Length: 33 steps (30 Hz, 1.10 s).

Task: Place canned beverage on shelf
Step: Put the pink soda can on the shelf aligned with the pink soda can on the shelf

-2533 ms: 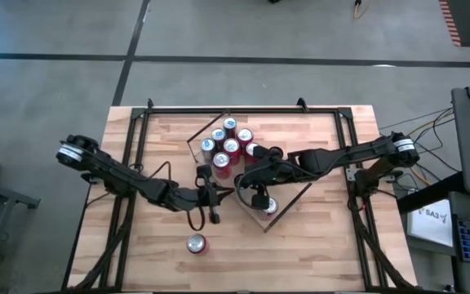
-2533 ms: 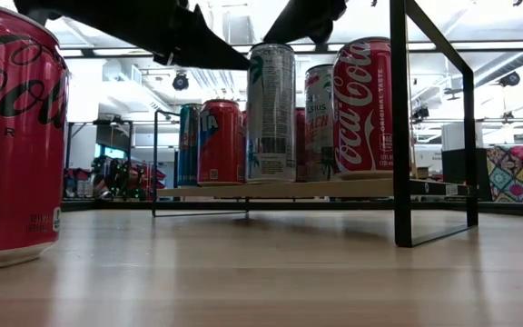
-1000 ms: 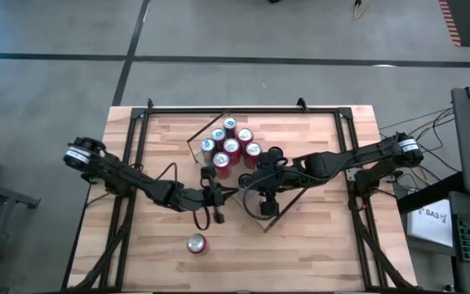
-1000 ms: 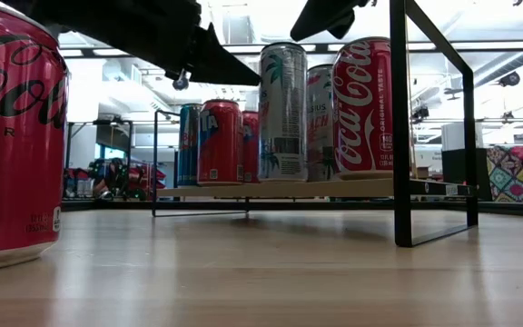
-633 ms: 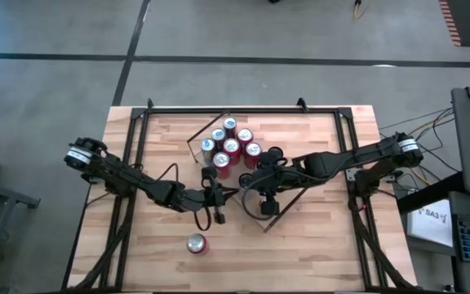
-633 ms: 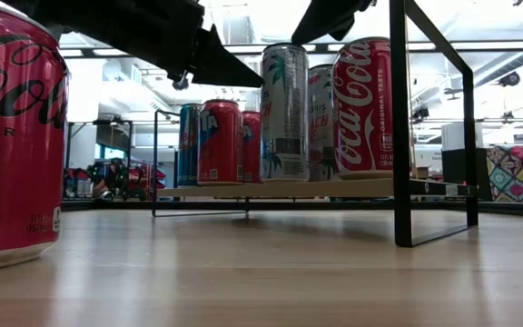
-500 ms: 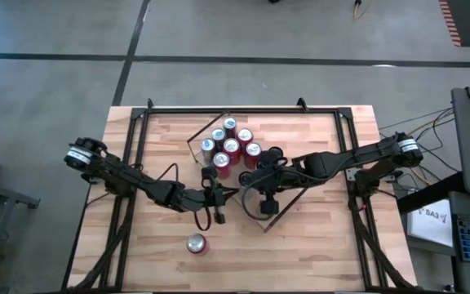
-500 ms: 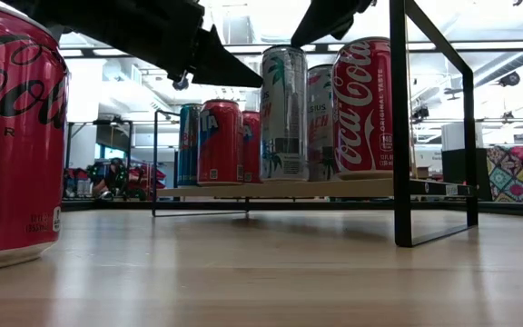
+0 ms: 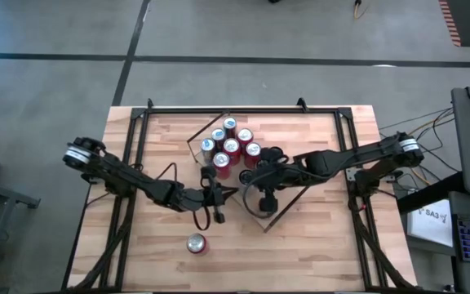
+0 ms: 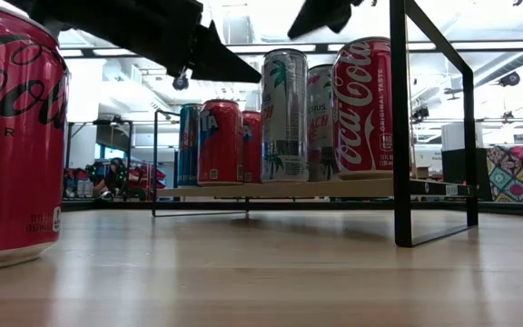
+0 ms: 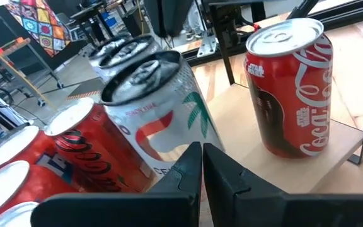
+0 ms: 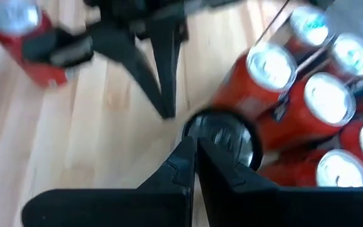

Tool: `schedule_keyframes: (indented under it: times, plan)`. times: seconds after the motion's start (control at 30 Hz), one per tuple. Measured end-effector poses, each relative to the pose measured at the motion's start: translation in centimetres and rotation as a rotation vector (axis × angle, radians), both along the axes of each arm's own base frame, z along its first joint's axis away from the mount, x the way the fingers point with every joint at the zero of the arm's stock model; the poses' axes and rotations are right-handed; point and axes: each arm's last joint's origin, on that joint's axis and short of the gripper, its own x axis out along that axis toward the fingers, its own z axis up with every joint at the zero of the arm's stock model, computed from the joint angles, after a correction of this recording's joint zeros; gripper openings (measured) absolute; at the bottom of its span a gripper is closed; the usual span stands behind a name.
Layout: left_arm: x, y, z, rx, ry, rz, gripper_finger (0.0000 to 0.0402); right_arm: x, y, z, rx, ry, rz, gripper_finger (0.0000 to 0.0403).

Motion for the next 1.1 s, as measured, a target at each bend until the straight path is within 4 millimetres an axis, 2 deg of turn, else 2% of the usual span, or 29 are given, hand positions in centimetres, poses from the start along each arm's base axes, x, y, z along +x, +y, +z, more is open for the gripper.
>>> schedule_keyframes:
  times: [0.13,0.27,0.5,0.6,0.8,1.1]
  plan:
    - [-0.4,0.2,1.0,0.006,-0.019,0.006,0.0000,0.7,-0.5,1.0,-0.008,-0.118,-0.063,0.0009]
    - [-1.2,0.5,2.4,0.032,-0.036,0.044,0.0000,1.4,-1.3,1.1,0.003,-0.176,-0.120,0.0009]
    - [-2.8,1.2,4.9,0.123,-0.050,0.064,0.0000,2.8,-2.4,-0.4,-0.004,-0.151,-0.152,0.0009]
    - [-3.3,1.6,5.3,0.150,-0.050,0.047,0.0000,3.1,-2.6,-0.5,-0.005,-0.146,-0.156,0.0009]
    - [-3.8,2.2,4.6,0.138,-0.066,0.056,0.0000,3.4,-2.5,-0.4,0.003,-0.135,-0.155,0.0009]
    - [-3.7,2.2,4.5,0.121,-0.095,0.058,0.0000,3.9,-2.4,-1.4,-0.001,-0.101,-0.157,0.0009]
